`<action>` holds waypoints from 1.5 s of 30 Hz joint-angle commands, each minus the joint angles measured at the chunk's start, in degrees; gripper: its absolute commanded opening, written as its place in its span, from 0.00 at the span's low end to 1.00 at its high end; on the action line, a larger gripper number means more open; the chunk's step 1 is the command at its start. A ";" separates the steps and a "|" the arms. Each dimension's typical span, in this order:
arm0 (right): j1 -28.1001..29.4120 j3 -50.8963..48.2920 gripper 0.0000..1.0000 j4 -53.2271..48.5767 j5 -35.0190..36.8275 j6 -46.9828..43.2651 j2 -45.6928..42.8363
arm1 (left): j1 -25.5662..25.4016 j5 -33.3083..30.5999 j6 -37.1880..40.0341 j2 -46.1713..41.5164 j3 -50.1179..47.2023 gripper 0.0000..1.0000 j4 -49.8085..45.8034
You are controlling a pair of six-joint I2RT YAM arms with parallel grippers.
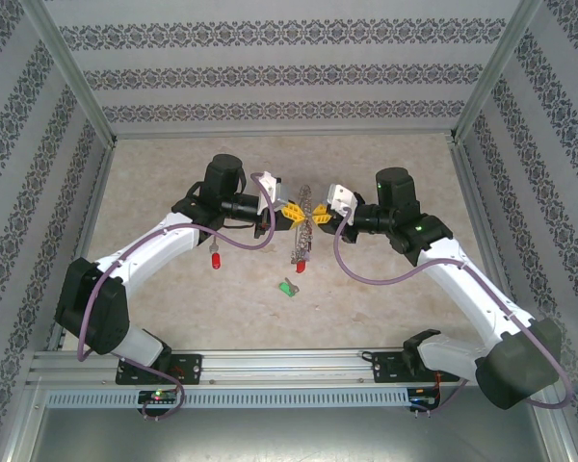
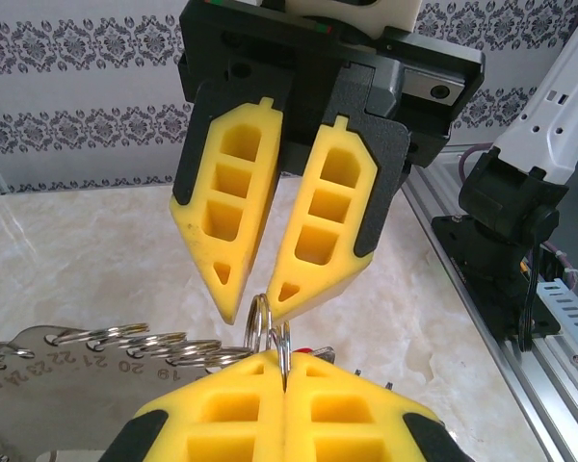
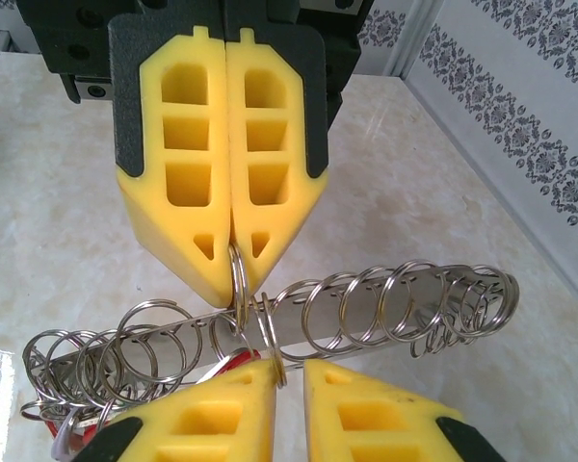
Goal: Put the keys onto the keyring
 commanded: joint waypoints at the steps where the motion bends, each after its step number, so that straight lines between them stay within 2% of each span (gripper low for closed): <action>1: 0.37 1.56 0.14 -0.08 -2.53 -0.64 0.10 | 0.34 2.19 1.64 -2.08 2.17 0.00 0.43; 11: 1.17 2.62 0.15 0.34 -3.57 -0.47 1.24 | 0.30 1.92 1.47 -1.82 2.36 0.00 0.57; 16: 1.27 2.66 0.05 0.10 -2.82 -0.72 1.33 | 0.30 1.83 1.64 -1.79 2.27 0.00 0.37; 21: 0.52 1.76 0.00 -0.23 -1.43 -0.59 0.99 | 0.34 0.73 2.63 -2.41 1.76 0.00 -0.60; 23: -0.51 1.40 0.00 0.88 -3.73 0.95 0.89 | 0.33 -0.01 4.98 -2.71 1.82 0.00 -3.36; 26: -1.26 1.28 0.00 2.17 -6.45 2.70 1.17 | 0.34 -1.34 11.85 -2.00 3.98 0.02 -13.16; 30: -1.53 1.61 0.00 2.39 -7.95 3.65 1.68 | 0.32 -3.44 19.47 -1.08 7.07 0.17 -24.83; 31: -1.64 1.57 0.00 2.51 -8.38 3.88 1.68 | 0.33 -3.88 20.42 -1.02 7.57 0.25 -26.43; 32: -1.78 1.35 0.00 3.02 -9.05 4.38 1.69 | 0.33 -4.05 21.04 -1.01 7.86 0.29 -27.44; 36: -2.63 0.80 0.00 5.06 -12.29 7.14 2.41 | 0.34 -3.46 23.33 -0.56 9.99 0.33 -32.11; 39: -3.86 0.20 0.00 7.97 -16.24 10.49 3.80 | 0.37 -3.17 20.51 -1.64 8.57 0.35 -28.52; 42: -4.44 0.10 0.00 10.89 -21.30 13.84 5.47 | 0.65 -4.07 13.53 -3.27 4.76 0.35 -18.88; 45: -4.25 -0.29 0.00 14.72 -22.66 17.90 7.24 | 1.92 -4.75 4.20 -4.04 0.99 0.35 -8.26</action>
